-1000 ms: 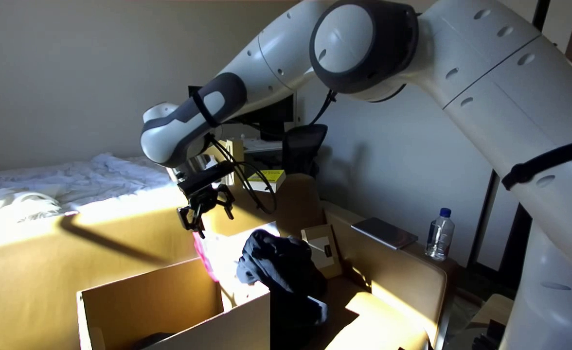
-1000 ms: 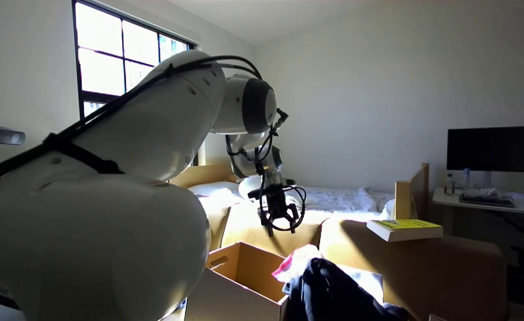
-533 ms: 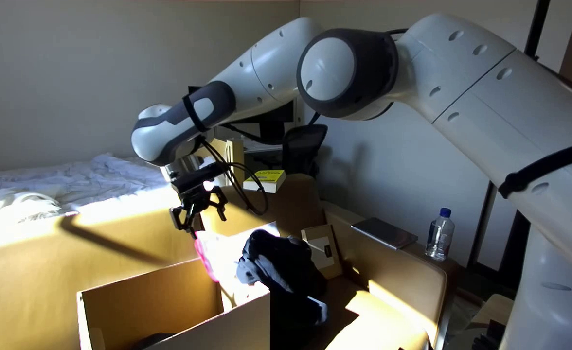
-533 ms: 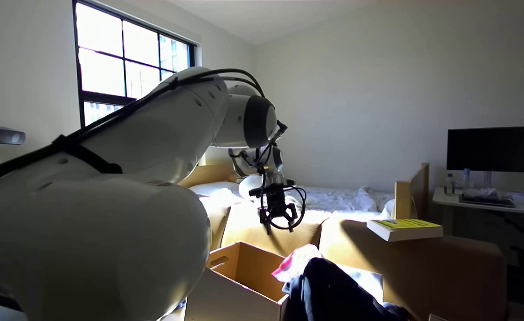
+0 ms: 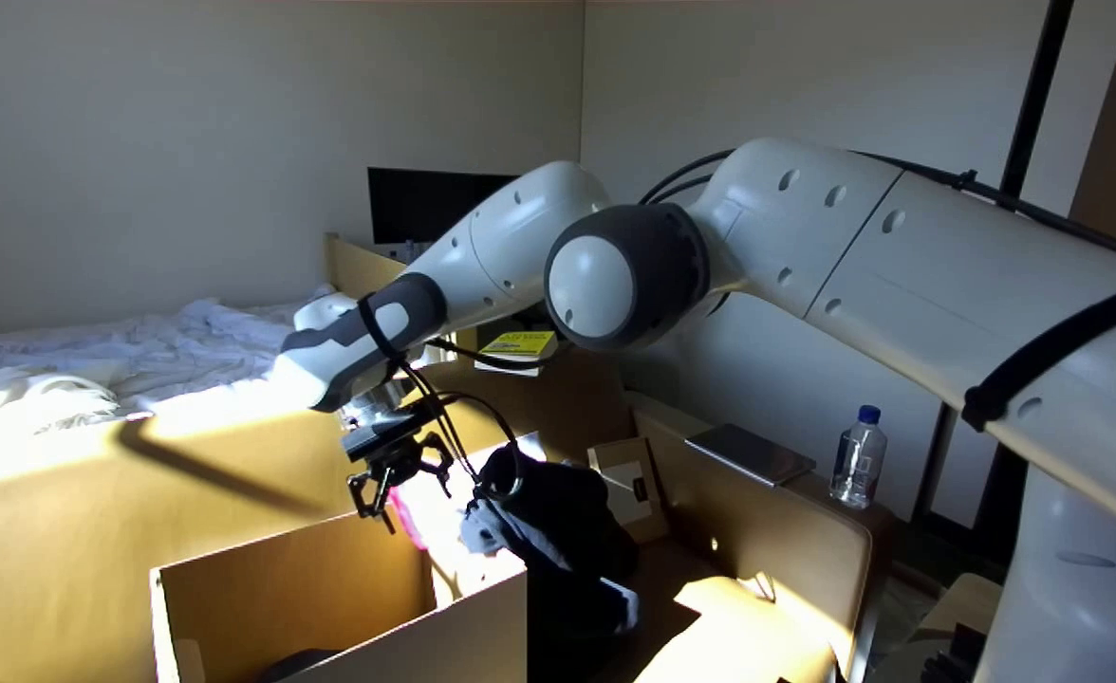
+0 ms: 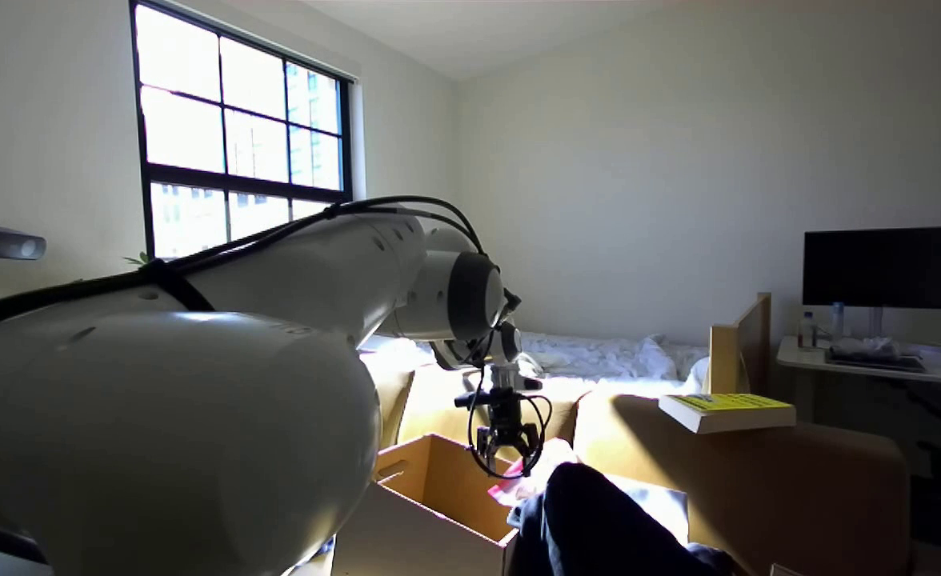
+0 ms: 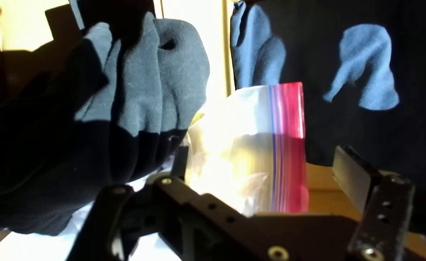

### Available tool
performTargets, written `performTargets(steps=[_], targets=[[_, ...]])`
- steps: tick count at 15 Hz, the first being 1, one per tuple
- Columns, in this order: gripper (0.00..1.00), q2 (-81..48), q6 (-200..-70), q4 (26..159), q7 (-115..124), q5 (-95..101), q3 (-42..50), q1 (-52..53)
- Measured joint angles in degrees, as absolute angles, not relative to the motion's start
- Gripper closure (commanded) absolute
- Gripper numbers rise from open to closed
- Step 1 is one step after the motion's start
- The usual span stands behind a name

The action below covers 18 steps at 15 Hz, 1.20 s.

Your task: Pick up the plastic and put it in the box

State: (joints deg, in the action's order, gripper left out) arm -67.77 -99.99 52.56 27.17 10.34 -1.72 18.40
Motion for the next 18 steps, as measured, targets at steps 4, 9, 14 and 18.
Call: performTargets(steps=[4, 9, 14, 18], targets=[[0.00, -75.96, -100.01, 45.68, 27.11, 8.89, -1.54, 18.53], [0.00, -81.66, -99.84, 37.21, 33.56, 9.81, 3.34, 24.31], [0.00, -83.07, -95.92, 32.92, 45.96, 10.11, 8.23, 25.33], [0.32, -83.09, -89.20, 31.76, 53.67, 10.09, 10.80, 23.80]])
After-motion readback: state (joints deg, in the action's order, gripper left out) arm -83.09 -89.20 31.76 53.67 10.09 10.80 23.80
